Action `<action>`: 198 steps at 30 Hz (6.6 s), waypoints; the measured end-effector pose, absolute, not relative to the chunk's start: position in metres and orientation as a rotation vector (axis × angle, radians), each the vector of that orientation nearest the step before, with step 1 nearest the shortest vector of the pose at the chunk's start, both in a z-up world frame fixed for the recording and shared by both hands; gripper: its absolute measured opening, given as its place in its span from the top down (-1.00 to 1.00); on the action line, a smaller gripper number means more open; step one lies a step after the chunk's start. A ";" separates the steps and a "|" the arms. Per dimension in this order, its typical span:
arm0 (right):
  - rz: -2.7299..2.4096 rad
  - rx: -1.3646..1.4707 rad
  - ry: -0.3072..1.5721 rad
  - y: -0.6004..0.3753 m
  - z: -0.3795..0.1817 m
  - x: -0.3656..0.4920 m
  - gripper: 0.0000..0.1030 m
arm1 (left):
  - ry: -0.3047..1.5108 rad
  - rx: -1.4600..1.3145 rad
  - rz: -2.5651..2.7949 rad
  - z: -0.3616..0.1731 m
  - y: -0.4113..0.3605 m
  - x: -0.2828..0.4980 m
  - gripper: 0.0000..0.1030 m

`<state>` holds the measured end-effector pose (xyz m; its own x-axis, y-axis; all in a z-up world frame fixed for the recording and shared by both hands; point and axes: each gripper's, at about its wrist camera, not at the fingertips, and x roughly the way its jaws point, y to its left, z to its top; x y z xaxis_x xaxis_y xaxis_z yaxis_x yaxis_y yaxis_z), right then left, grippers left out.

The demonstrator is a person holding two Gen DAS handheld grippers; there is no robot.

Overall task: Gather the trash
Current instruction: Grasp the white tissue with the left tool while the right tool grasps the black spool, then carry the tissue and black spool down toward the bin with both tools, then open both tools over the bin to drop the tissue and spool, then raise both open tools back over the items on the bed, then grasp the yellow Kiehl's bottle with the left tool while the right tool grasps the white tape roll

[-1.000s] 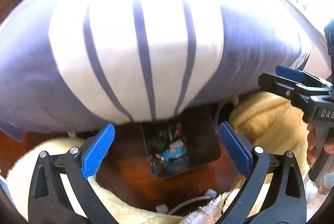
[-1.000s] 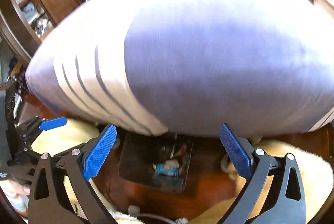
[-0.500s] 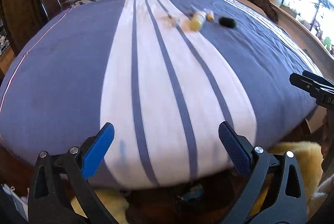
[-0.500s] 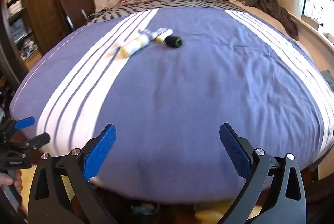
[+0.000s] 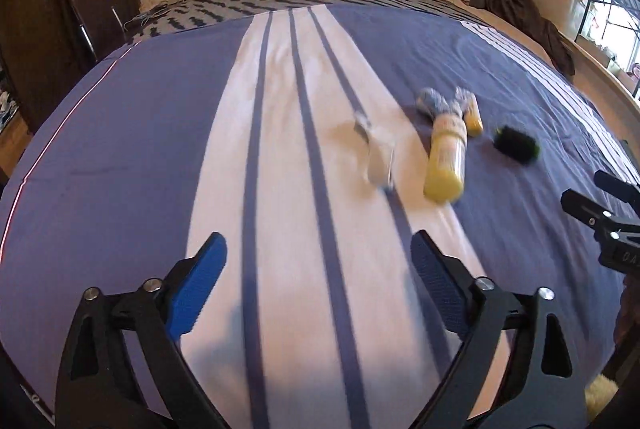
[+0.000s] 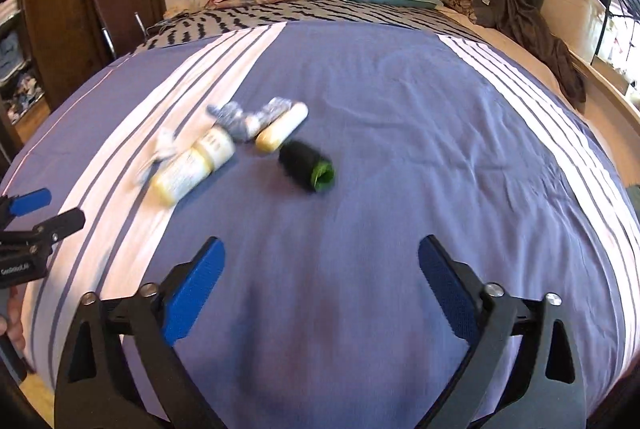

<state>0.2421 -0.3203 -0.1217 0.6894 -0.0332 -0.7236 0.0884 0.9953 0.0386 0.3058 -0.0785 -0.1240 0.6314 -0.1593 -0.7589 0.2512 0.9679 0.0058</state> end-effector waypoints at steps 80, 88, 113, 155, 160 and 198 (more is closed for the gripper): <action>0.195 0.166 1.063 -0.210 -0.225 -0.039 0.23 | 1.146 0.112 -0.496 -0.254 -0.048 -0.008 0.99; 0.163 0.179 1.210 -0.206 -0.281 -0.020 0.23 | 1.296 0.100 -0.494 -0.318 -0.057 0.006 0.99; 0.074 0.179 1.201 -0.223 -0.282 0.001 -0.77 | 1.298 0.140 -0.417 -0.315 -0.051 0.018 -0.41; -0.074 0.059 0.815 -0.287 -0.108 0.146 -0.93 | 0.800 0.188 -0.316 -0.113 -0.075 0.190 -0.84; -0.101 0.064 0.820 -0.298 -0.109 0.183 -0.93 | 0.789 0.165 -0.341 -0.109 -0.093 0.227 -0.84; 0.099 0.150 0.870 -0.241 -0.129 0.335 -0.81 | 0.863 0.194 -0.368 -0.137 -0.076 0.331 0.44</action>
<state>0.3351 -0.2413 -0.1292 0.6410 0.1474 -0.7532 -0.0249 0.9849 0.1716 0.3314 -0.0758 -0.1369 0.5926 -0.2368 -0.7699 0.3919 0.9198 0.0187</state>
